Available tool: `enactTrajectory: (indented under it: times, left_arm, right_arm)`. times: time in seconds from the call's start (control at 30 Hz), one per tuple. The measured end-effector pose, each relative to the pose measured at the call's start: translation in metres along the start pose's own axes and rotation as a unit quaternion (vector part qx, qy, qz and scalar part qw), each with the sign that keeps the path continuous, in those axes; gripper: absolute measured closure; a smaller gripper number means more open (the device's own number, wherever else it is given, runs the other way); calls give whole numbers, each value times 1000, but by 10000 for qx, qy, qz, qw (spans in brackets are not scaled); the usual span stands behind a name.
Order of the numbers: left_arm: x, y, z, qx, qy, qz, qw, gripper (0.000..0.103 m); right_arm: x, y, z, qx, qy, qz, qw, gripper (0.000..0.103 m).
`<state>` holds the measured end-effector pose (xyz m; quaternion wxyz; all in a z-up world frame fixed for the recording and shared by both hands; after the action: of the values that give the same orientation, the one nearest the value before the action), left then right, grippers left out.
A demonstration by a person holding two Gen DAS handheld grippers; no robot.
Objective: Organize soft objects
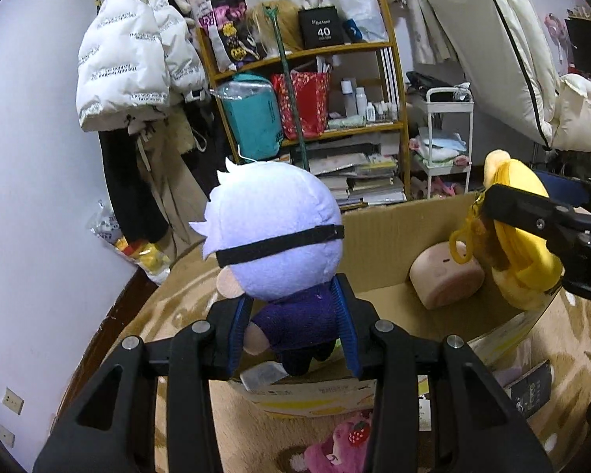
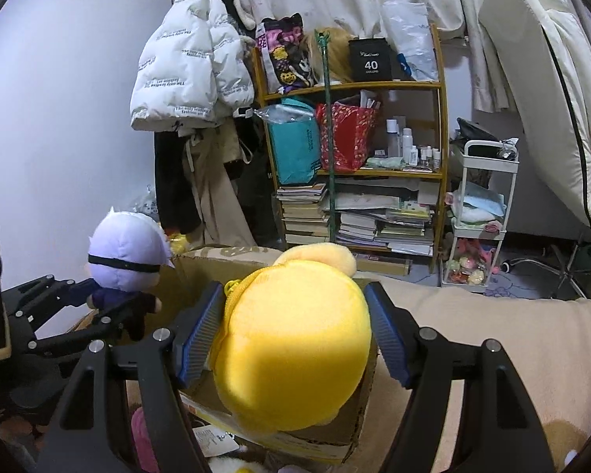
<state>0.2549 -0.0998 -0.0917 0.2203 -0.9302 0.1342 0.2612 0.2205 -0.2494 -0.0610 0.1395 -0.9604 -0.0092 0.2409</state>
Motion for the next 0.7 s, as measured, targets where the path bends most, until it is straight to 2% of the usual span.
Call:
enactTrajectory:
  times: [0.13,0.2,0.3,0.43,0.53,0.6,0.7]
  left_arm:
    - [2,1,4,13,-102,11,9999,61]
    - [3,1,7,-19,-168,38,9999,60]
    - [3,0,11,-44,-171,-20,9998,50]
    - [0,0,12,-1,-177,-26,9998,45]
    - [-5,-3,14,27,-192,-113,9997,31]
    - [-10,-7,14,23,-166,-158,9997,29]
    - [-20,-14,14,-49,-147,-189,9997,20]
  right_arm:
    - [4,1,2,47,-132,-50,9999,25]
    - [5,2,4,120,-220,-48,9997,18]
    - [8,6,7,225,-350,-50,9991,15]
    - [8,6,11,204,-484,-79,9986,14]
    - [4,4,12,199,-528,-94,9984,8]
    - [-1,3,12,204,-513,-105,9984,3]
    - [-12,1,10,162,-430,-82,9989,0]
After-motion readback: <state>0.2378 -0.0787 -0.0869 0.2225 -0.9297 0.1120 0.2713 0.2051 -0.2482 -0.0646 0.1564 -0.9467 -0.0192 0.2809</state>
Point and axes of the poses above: each gripper's, at about its wrist camera, not at the fingertips, and x roughly the way its jaws point, y to its right, z to its underside, the point moved 5 cm from there along x, roughly the way its jaws point, and after that the axes turned 9 degrees about x, right-handed, at the moved point
